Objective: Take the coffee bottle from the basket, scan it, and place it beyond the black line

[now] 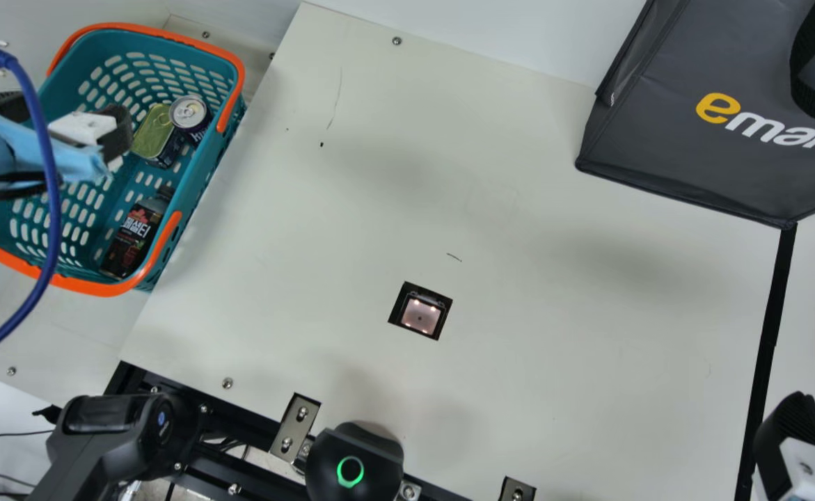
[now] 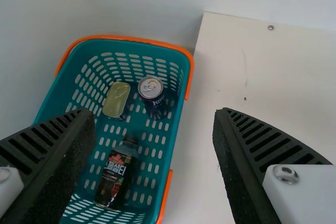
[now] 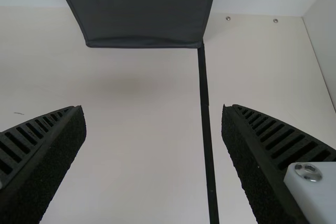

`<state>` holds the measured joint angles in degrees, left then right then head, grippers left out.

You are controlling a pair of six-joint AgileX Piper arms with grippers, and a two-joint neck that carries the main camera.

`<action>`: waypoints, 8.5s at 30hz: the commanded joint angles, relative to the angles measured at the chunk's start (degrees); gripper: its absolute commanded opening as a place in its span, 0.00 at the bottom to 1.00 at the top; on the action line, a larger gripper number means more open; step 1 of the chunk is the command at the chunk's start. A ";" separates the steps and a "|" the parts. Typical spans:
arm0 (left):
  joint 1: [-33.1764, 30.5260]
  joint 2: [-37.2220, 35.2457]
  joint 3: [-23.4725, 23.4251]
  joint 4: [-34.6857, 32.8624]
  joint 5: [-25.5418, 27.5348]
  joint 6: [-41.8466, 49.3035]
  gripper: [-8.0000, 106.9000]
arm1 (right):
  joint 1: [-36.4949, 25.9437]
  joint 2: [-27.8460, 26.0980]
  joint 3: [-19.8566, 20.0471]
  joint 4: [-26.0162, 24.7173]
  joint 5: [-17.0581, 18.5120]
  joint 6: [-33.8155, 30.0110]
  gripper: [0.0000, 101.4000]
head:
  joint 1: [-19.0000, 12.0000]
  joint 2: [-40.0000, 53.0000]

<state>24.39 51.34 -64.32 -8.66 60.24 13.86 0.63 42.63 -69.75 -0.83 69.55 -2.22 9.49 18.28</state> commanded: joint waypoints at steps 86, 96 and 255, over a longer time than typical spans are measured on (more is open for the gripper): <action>19.15 42.61 12.72 -18.46 -24.76 46.66 0.85 | 0.00 0.00 0.00 0.00 -0.01 0.00 0.90 | -1.57 0.14; 18.30 46.74 13.89 -19.48 -27.13 48.69 0.85 | 0.00 0.00 0.00 0.00 -0.01 0.00 0.90 | -1.57 0.14; 24.26 41.14 -8.38 -24.82 -7.57 47.41 0.16 | 0.00 0.00 0.00 0.00 -0.01 0.00 0.90 | -1.57 0.14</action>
<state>48.66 92.64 -72.09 -33.46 52.33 61.54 0.63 42.63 -69.75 -0.83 69.54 -2.22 9.40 18.28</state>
